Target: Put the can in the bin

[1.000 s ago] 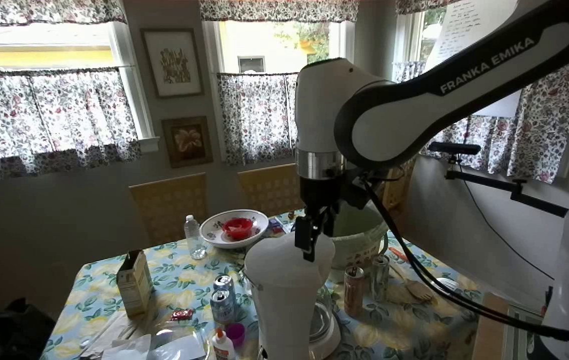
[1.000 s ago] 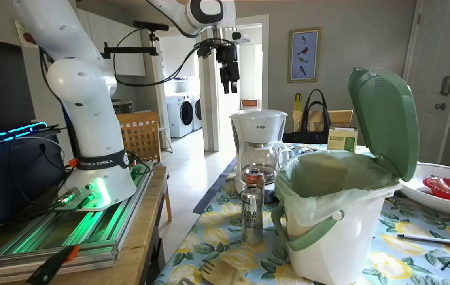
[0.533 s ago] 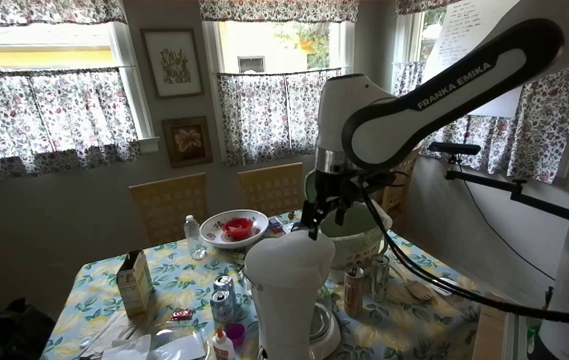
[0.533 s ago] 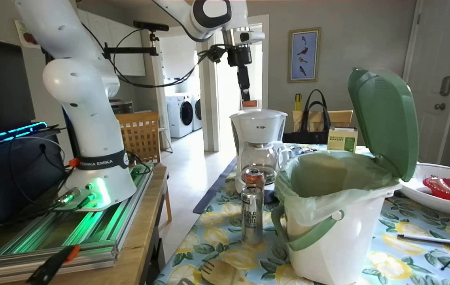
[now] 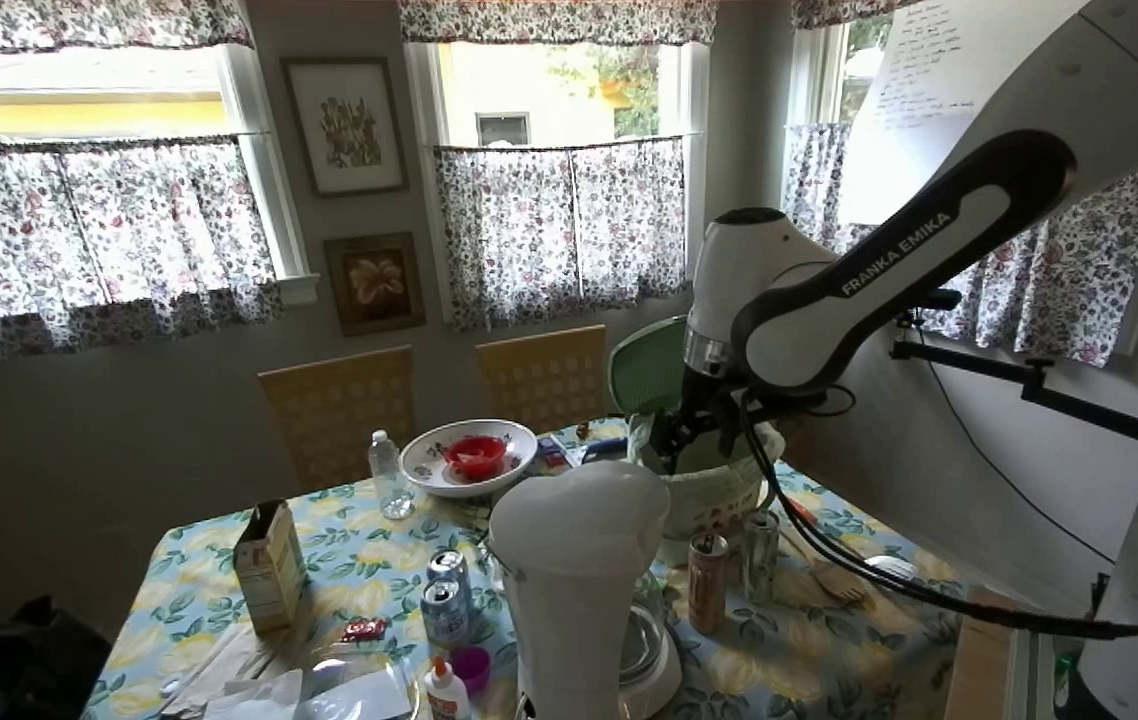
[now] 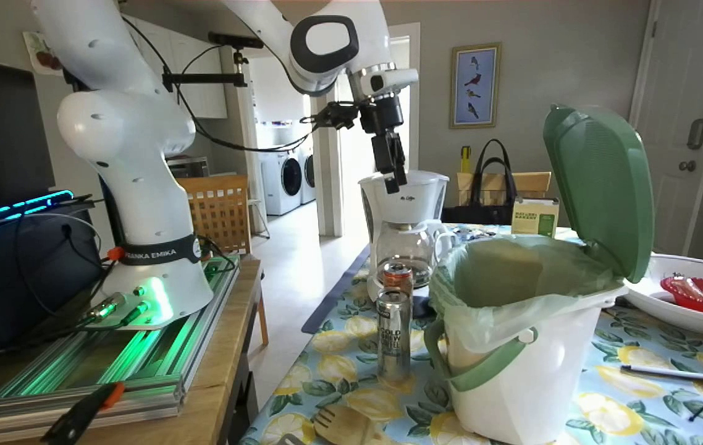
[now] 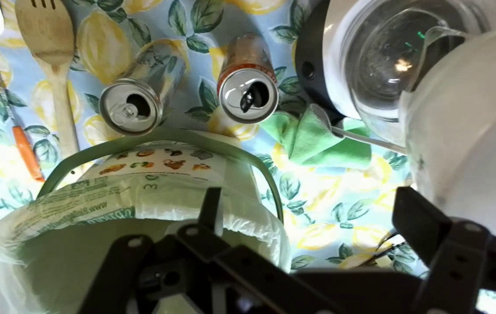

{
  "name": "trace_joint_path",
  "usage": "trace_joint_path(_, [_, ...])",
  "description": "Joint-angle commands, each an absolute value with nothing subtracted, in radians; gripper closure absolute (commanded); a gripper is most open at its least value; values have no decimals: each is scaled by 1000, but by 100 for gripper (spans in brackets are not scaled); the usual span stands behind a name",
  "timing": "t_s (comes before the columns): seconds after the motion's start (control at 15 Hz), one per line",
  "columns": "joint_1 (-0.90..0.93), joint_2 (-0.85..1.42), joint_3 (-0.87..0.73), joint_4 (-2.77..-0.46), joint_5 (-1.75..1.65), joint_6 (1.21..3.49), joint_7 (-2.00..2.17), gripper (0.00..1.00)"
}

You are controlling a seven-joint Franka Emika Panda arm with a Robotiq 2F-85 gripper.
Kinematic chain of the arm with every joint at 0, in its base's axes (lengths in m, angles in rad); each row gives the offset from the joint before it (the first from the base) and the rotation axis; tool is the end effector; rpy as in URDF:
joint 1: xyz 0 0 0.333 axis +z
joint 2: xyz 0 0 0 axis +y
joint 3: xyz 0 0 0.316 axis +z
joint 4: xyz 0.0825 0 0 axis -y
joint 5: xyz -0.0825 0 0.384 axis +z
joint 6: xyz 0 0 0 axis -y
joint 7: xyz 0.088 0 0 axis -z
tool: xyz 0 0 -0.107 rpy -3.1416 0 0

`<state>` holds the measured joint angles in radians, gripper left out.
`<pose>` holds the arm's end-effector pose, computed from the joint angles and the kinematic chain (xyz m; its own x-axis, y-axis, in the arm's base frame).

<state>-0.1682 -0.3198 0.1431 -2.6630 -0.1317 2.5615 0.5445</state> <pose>0.4206 -0.0103 0.3631 0.8653 -0.4371 0.2454 -0.4538 -0.8910 0.0129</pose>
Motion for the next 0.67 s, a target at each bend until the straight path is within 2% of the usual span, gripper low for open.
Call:
trace_joint_path(0.0, [-188,-284,129,-2705,-187,2643,534,0])
trace_joint_path(0.6, [-166,-117,37,-2738,-154,2843,304,0])
